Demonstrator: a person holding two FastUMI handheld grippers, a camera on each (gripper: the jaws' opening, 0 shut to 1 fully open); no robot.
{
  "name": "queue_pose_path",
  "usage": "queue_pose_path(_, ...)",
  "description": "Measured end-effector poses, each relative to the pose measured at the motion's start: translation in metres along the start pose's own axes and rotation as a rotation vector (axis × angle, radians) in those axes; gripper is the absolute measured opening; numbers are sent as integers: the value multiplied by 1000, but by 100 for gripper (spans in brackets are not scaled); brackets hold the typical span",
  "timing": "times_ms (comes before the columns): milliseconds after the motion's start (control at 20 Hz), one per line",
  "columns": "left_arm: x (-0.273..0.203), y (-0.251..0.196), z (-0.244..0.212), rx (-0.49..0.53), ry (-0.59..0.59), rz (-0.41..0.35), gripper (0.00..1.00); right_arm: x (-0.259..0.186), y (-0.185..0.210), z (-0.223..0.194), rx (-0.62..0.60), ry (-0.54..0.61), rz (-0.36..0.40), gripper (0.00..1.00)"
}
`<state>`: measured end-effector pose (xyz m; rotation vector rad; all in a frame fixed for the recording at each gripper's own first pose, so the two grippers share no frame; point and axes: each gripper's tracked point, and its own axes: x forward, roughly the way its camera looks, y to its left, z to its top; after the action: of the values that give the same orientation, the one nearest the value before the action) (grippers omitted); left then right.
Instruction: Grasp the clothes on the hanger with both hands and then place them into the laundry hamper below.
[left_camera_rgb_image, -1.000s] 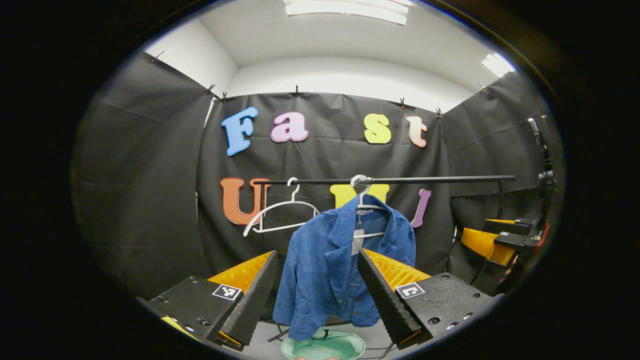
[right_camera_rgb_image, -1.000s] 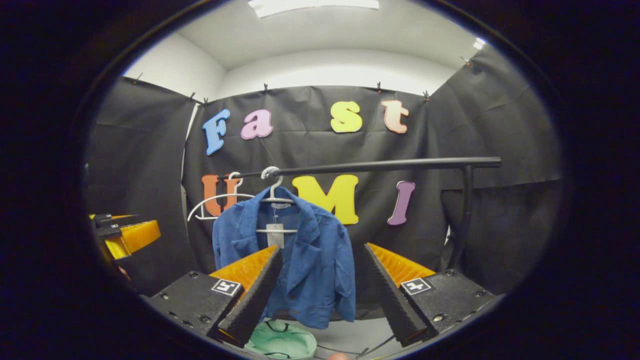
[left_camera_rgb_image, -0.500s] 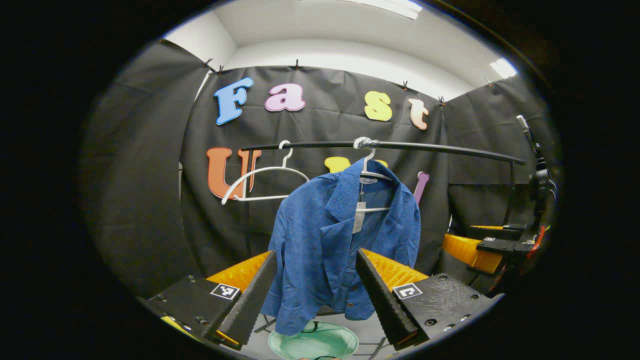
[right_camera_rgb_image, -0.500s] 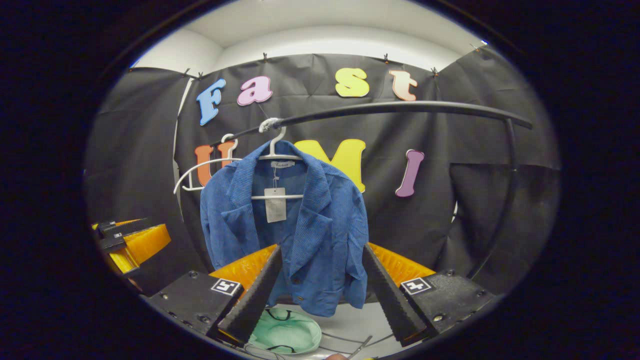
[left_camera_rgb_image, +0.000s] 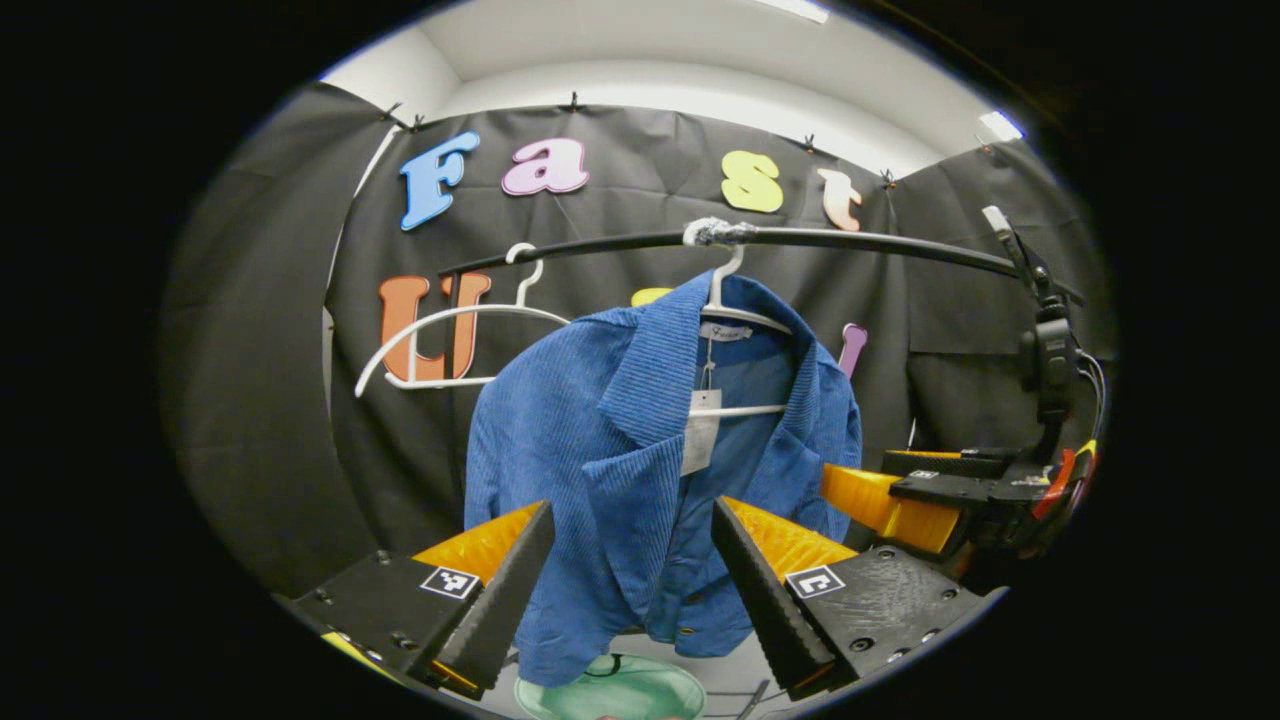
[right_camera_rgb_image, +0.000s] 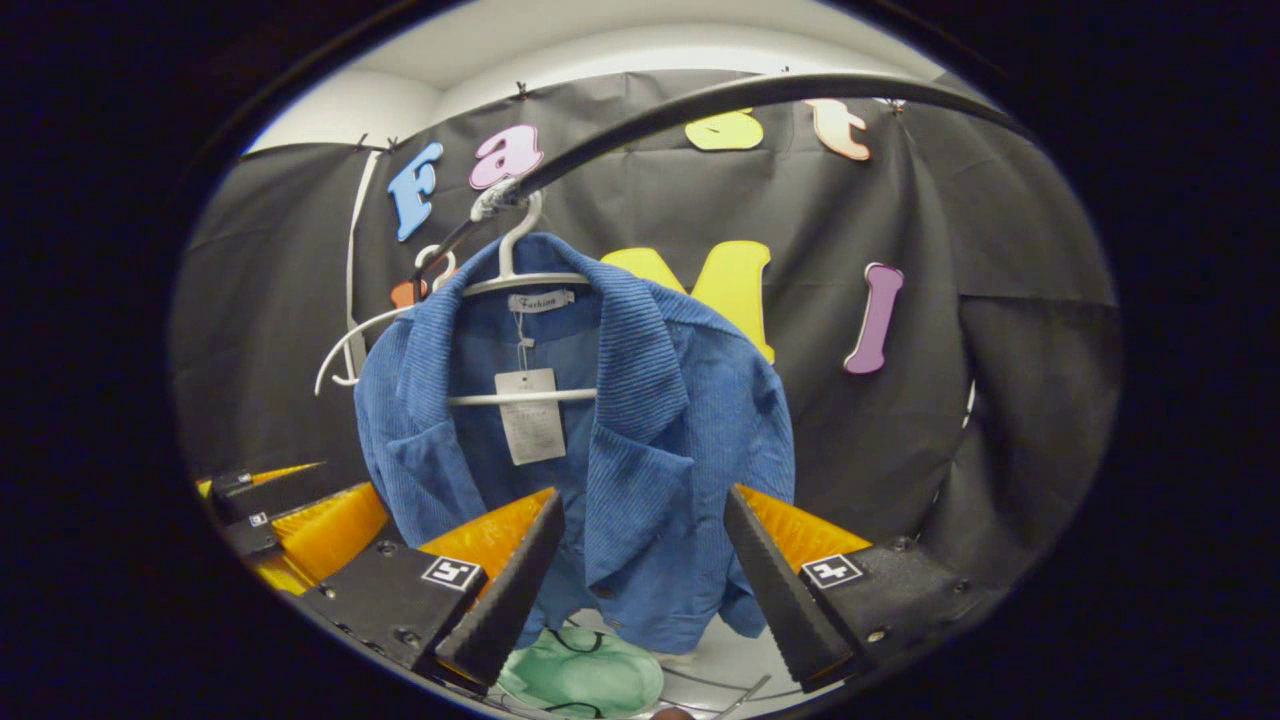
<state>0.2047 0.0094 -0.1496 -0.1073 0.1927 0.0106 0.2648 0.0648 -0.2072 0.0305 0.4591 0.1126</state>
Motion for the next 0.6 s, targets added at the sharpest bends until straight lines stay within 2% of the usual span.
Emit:
queue_pose_path(200,30,7,-7,0,10,40,100,36,11,1,41,34,69,100)
queue_pose_path(300,42,3,-4,-6,-11,38,90,47,12,-3,79,47,94,100)
queue_pose_path(450,63,4,-9,-22,8,50,100,62,5,-5,91,66,93,100)
queue_pose_path(500,69,5,-13,-42,21,52,100,68,0,-2,91,59,83,100)
queue_pose_path(550,76,9,-16,-64,33,64,96,71,-5,-1,92,56,71,100)
queue_pose_path(600,81,11,-18,-89,41,71,100,75,-10,-1,98,54,65,100)
